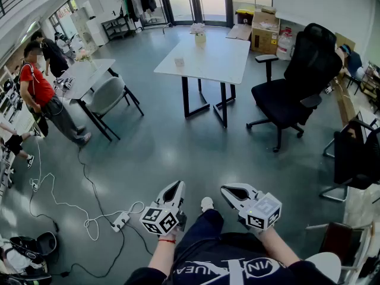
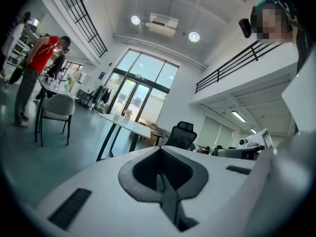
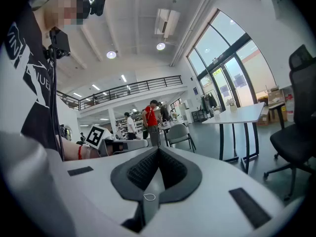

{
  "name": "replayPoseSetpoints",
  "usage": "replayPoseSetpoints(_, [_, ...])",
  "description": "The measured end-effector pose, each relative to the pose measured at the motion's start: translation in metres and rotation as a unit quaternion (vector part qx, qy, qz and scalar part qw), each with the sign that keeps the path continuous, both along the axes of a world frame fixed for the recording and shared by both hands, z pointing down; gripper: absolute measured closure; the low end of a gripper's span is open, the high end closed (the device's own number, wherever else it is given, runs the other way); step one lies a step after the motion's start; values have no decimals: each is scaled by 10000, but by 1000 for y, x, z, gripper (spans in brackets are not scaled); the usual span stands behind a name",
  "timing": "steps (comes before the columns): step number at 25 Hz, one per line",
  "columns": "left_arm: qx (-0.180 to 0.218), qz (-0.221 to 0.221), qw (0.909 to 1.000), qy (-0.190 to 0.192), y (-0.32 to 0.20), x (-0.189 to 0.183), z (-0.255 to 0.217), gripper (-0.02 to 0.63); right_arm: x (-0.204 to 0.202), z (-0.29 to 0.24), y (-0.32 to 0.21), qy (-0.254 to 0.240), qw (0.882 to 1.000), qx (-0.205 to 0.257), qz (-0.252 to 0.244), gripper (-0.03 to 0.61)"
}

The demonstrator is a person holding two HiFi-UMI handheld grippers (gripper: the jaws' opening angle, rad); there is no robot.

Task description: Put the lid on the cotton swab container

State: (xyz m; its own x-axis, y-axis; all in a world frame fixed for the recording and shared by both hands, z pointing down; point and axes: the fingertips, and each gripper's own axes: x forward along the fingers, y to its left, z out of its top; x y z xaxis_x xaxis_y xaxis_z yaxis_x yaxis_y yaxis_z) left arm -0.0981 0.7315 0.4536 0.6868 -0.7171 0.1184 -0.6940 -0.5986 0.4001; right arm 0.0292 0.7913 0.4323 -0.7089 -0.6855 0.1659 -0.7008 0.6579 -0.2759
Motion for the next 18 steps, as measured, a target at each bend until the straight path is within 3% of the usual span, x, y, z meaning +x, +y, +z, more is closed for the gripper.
replayPoseSetpoints(4, [113,386,9991,-151,-45,30,-2,609,20,0,-45,75,9996,4,286,575])
replayPoseSetpoints(9, [249,401,9989,-75,-107,38,-16,609,23,-11,-110,193,9993,99,288,575])
replayPoseSetpoints(18, [492,363,9964,-584,-214,40,-13,609,23,-17,-230,257,9988,261,337,575])
